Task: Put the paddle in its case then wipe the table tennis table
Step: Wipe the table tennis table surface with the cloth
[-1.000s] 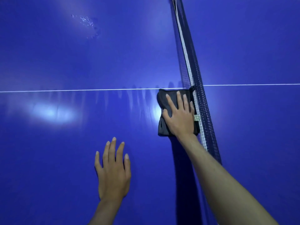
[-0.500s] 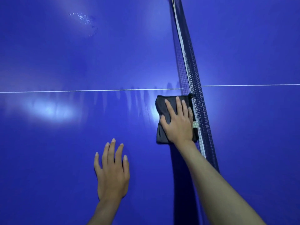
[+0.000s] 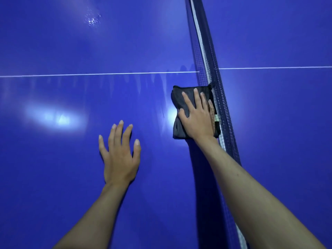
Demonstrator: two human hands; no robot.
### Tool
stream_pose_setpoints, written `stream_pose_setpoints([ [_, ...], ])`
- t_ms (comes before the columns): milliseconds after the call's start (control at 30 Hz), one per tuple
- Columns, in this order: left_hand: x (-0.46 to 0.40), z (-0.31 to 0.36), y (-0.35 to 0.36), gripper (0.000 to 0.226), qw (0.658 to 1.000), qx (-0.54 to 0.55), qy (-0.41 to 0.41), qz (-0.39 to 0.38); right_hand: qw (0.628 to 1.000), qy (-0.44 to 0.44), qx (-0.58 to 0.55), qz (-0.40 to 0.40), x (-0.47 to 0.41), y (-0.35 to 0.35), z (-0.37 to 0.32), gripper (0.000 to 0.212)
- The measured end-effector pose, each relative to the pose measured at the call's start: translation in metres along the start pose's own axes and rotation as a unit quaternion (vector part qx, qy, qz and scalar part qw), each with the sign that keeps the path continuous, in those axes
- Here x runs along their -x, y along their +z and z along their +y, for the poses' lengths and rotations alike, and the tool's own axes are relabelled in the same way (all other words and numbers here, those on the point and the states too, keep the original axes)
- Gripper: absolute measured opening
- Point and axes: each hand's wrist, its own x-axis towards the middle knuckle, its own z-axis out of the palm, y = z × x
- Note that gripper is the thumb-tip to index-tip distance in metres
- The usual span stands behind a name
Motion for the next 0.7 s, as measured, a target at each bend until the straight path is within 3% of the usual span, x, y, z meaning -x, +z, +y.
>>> stream_pose_setpoints([
  [167,0.002,-0.005,-0.008,0.051,0.988,0.154,0.017,-0.008,1.0,0.018,0.014,-0.002,0.099,-0.011,0.0,0.062],
  [433,0.056,0.004,-0.029,0.049,0.995,0.02,0.089,-0.045,0.998,0.034,0.056,-0.01,0.253,-0.021,0.006,0.065],
  [700,0.192,-0.004,-0.067,0.054,0.991,0.008,0.105,-0.081,0.994,0.057,0.089,0.0,0.396,-0.029,0.006,0.065],
])
